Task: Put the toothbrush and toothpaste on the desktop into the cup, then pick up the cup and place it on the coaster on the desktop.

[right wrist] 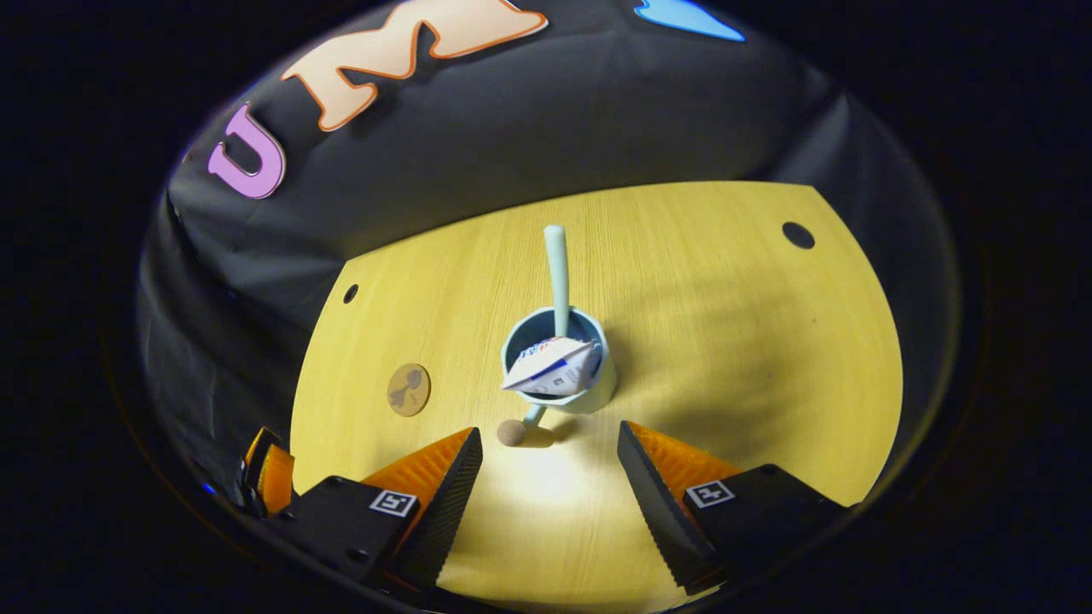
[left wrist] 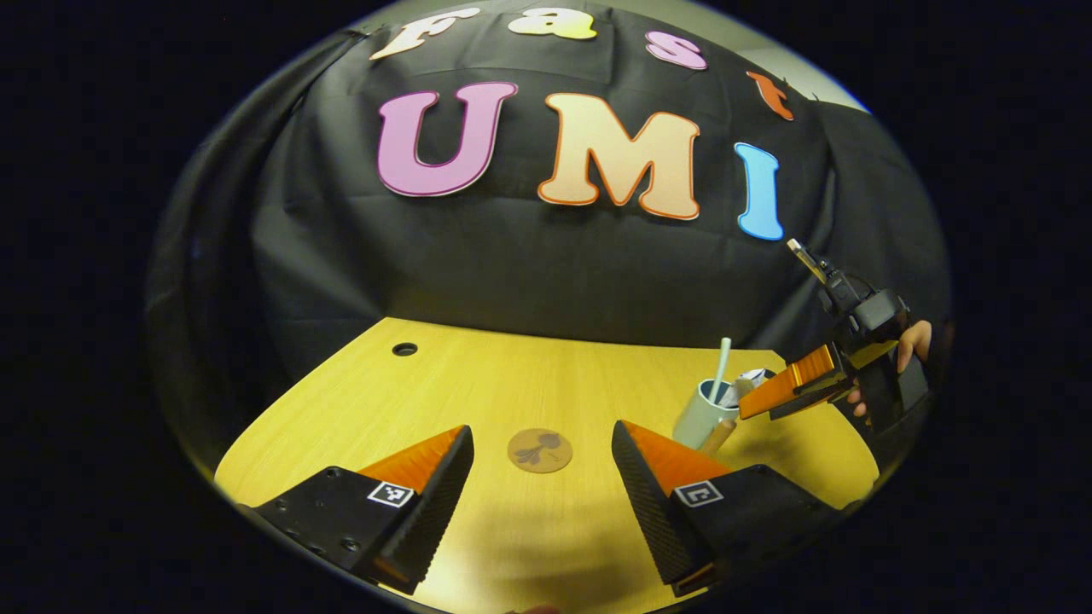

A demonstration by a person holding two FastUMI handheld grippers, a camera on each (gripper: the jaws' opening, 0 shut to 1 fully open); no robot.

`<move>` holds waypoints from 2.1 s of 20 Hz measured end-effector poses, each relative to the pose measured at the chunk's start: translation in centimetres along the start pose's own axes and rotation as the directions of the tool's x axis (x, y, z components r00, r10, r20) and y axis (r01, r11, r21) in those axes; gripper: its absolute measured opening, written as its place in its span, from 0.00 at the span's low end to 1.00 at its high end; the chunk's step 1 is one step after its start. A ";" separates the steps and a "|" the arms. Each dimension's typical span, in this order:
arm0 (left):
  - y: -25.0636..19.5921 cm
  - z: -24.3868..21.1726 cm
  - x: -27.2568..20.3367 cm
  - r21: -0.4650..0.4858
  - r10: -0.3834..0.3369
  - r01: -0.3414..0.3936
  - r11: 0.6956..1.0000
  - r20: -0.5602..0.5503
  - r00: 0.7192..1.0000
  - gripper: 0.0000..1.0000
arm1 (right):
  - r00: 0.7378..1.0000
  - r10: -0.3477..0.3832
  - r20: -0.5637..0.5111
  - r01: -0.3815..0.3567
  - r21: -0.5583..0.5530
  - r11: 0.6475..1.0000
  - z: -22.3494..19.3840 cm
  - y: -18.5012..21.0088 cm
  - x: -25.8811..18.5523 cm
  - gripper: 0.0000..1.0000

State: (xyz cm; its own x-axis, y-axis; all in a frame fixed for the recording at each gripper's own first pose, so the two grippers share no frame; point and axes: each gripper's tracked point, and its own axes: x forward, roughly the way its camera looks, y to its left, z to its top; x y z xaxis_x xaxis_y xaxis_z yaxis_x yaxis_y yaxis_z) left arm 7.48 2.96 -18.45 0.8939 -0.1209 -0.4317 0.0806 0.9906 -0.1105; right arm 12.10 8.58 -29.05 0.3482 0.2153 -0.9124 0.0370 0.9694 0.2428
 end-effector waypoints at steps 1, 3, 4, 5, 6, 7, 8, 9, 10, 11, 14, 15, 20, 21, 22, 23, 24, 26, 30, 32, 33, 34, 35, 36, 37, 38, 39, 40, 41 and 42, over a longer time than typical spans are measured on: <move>0.6 -0.2 0.0 -0.013 0.004 -0.004 1.000 -0.006 1.000 0.94 | 1.000 -0.015 -0.018 0.015 0.005 1.000 0.0 0.1 0.7 0.98; 2.0 -1.0 -0.1 -0.033 0.018 -0.018 0.999 -0.022 1.000 0.94 | 0.997 -0.051 -0.053 0.052 0.002 0.999 -0.3 0.2 2.4 0.98; 2.7 -1.2 -0.2 -0.045 0.023 -0.024 0.999 -0.028 0.999 0.95 | 0.995 -0.073 -0.067 0.073 0.000 0.997 -0.5 0.1 3.2 0.98; 3.4 -1.5 -0.3 -0.055 0.030 -0.032 0.998 -0.033 0.999 0.95 | 0.992 -0.092 -0.081 0.092 -0.001 0.996 -0.7 -0.1 3.9 0.98; 4.2 -1.8 -0.5 -0.062 0.039 -0.041 0.997 -0.039 0.998 0.94 | 0.989 -0.110 -0.097 0.111 0.003 0.994 -0.8 -0.2 4.7 0.93; 4.9 -2.0 -0.4 -0.066 0.046 -0.049 0.997 -0.046 0.998 0.94 | 0.986 -0.121 -0.116 0.122 0.008 0.992 -1.0 -0.2 5.3 0.98; 5.7 -2.1 -0.5 -0.066 0.055 -0.058 0.996 -0.051 0.997 0.95 | 0.983 -0.129 -0.130 0.132 0.013 0.991 -1.2 -0.3 6.1 0.98; 6.4 -2.2 -0.6 -0.065 0.063 -0.067 0.996 -0.053 0.997 0.95 | 0.979 -0.135 -0.151 0.140 0.020 0.990 -1.6 -0.4 6.8 0.97; 7.2 -2.3 -0.6 -0.061 0.072 -0.075 0.995 -0.057 0.996 0.95 | 0.976 -0.138 -0.170 0.145 0.028 0.989 -1.9 -0.2 7.2 0.97; 7.6 -2.3 -0.6 -0.058 0.080 -0.083 0.995 -0.061 0.995 0.94 | 0.972 -0.155 -0.178 0.161 0.025 0.987 -2.0 -0.6 7.6 0.94; 8.8 -2.6 -1.1 -0.059 0.091 -0.096 0.994 -0.073 0.993 0.94 | 0.966 -0.180 -0.187 0.187 0.022 0.982 -2.1 -1.5 8.2 0.77; 9.0 -2.7 -1.2 -0.058 0.090 -0.095 0.994 -0.077 0.993 0.94 | 0.963 -0.188 -0.191 0.196 0.020 0.980 -2.0 -1.6 8.2 0.71; 9.5 -2.5 -1.1 -0.053 0.073 -0.078 0.996 -0.086 0.994 0.94 | 0.961 -0.199 -0.193 0.195 -0.039 0.980 -2.4 -1.6 8.3 0.29; 9.7 -2.4 -1.1 -0.054 0.070 -0.074 0.996 -0.085 0.994 0.94 | 0.963 -0.188 -0.193 0.184 -0.037 0.982 -2.4 -1.2 8.4 0.27; 9.8 -2.4 -1.0 -0.053 0.067 -0.072 0.996 -0.085 0.994 0.94 | 0.965 -0.171 -0.198 0.168 -0.032 0.985 -2.7 -0.9 8.5 0.27; 9.9 -2.4 -1.0 -0.052 0.064 -0.069 0.996 -0.086 0.994 0.94 | 0.968 -0.160 -0.192 0.156 -0.039 0.987 -2.5 -0.5 8.2 0.25; 10.1 -2.5 -1.1 -0.051 0.062 -0.067 0.996 -0.086 0.994 0.94 | 0.972 -0.152 -0.181 0.145 -0.050 0.988 -2.4 0.0 8.1 0.24; 10.4 -2.5 -1.2 -0.049 0.061 -0.065 0.997 -0.087 0.994 0.94 | 0.978 -0.110 -0.175 0.105 -0.040 0.994 -2.5 1.9 7.5 0.24; 11.1 -2.8 -1.2 -0.068 0.059 -0.066 0.995 -0.093 0.994 0.94 | 0.985 -0.051 -0.166 0.041 -0.062 0.997 -3.0 6.6 7.9 0.24; 11.7 -3.0 -1.4 -0.078 0.063 -0.070 0.995 -0.098 0.993 0.95 | 0.985 -0.023 -0.171 0.010 -0.075 0.997 -3.3 9.3 8.0 0.24; 12.0 -3.0 -1.5 -0.081 0.066 -0.075 0.994 -0.100 0.993 0.95 | 0.984 -0.013 -0.175 -0.002 -0.083 0.997 -3.6 10.8 8.2 0.24; 12.5 -3.1 -1.5 -0.084 0.071 -0.079 0.993 -0.101 0.992 0.95 | 0.984 -0.005 -0.180 -0.012 -0.095 0.995 -3.9 12.0 8.4 0.24; 12.9 -3.2 -1.5 -0.086 0.076 -0.085 0.993 -0.103 0.992 0.94 | 0.983 0.002 -0.183 -0.022 -0.108 0.994 -4.2 13.1 8.7 0.24; 13.4 -3.4 -1.5 -0.088 0.080 -0.090 0.992 -0.105 0.991 0.95 | 0.982 0.012 -0.189 -0.034 -0.114 0.993 -4.5 14.4 9.0 0.24; 13.8 -3.3 -1.7 -0.092 0.084 -0.094 0.991 -0.107 0.991 0.95 | 0.981 0.023 -0.194 -0.046 -0.118 0.992 -4.8 15.5 9.4 0.24; 14.2 -3.5 -1.8 -0.096 0.087 -0.098 0.991 -0.109 0.990 0.95 | 0.980 0.029 -0.198 -0.054 -0.123 0.991 -5.0 16.5 9.7 0.24; 14.6 -3.6 -1.9 -0.100 0.090 -0.102 0.990 -0.113 0.990 0.95 | 0.979 0.029 -0.201 -0.056 -0.132 0.990 -5.0 16.9 10.0 0.24; 15.0 -3.7 -2.0 -0.105 0.096 -0.109 0.989 -0.116 0.989 0.94 | 0.979 0.022 -0.203 -0.053 -0.146 0.988 -5.2 17.4 10.1 0.24; 15.4 -4.0 -2.2 -0.110 0.102 -0.115 0.987 -0.119 0.988 0.95 | 0.979 0.017 -0.204 -0.050 -0.158 0.986 -5.3 18.0 10.1 0.23; 15.7 -4.0 -2.3 -0.116 0.106 -0.119 0.986 -0.118 0.987 0.95 | 0.978 0.015 -0.207 -0.050 -0.165 0.985 -5.5 18.3 10.2 0.23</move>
State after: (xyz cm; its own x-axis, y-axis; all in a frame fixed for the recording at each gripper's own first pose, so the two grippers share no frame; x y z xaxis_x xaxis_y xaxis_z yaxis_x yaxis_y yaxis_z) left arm 4.92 18.50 -22.75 0.8391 -0.0223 -0.5435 -0.0785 0.9837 -0.1615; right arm 11.14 29.20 -35.70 0.1473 0.2493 -0.9572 -0.1357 0.9637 0.2301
